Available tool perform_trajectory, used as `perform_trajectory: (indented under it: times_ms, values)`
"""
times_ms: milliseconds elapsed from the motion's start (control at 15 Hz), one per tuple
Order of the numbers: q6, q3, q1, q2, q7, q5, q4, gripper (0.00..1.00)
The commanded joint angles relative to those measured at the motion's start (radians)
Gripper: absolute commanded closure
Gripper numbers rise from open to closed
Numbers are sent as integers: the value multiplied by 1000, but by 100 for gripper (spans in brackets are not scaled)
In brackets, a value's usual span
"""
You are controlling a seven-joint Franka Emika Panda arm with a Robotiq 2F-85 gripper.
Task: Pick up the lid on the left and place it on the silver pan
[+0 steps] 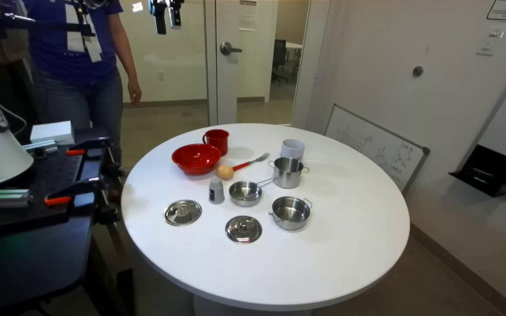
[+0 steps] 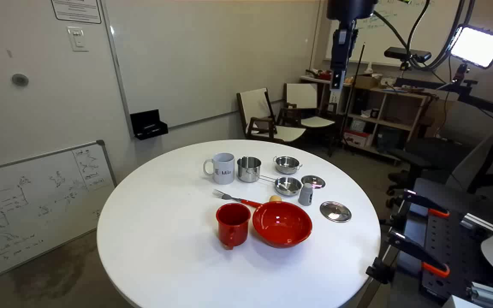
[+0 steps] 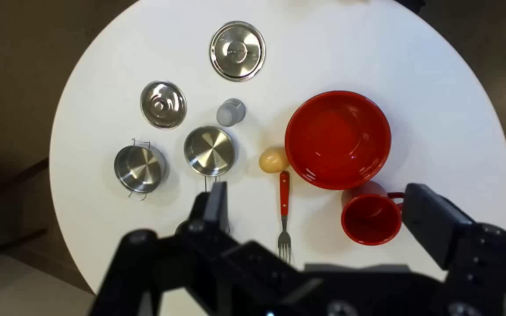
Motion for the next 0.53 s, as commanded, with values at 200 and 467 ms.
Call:
perform_trajectory:
  times_ms: [200, 467]
  values:
    - [14, -14, -27, 2, 176, -20, -37, 0]
    - [72, -41, -83, -14, 330, -17, -143, 0]
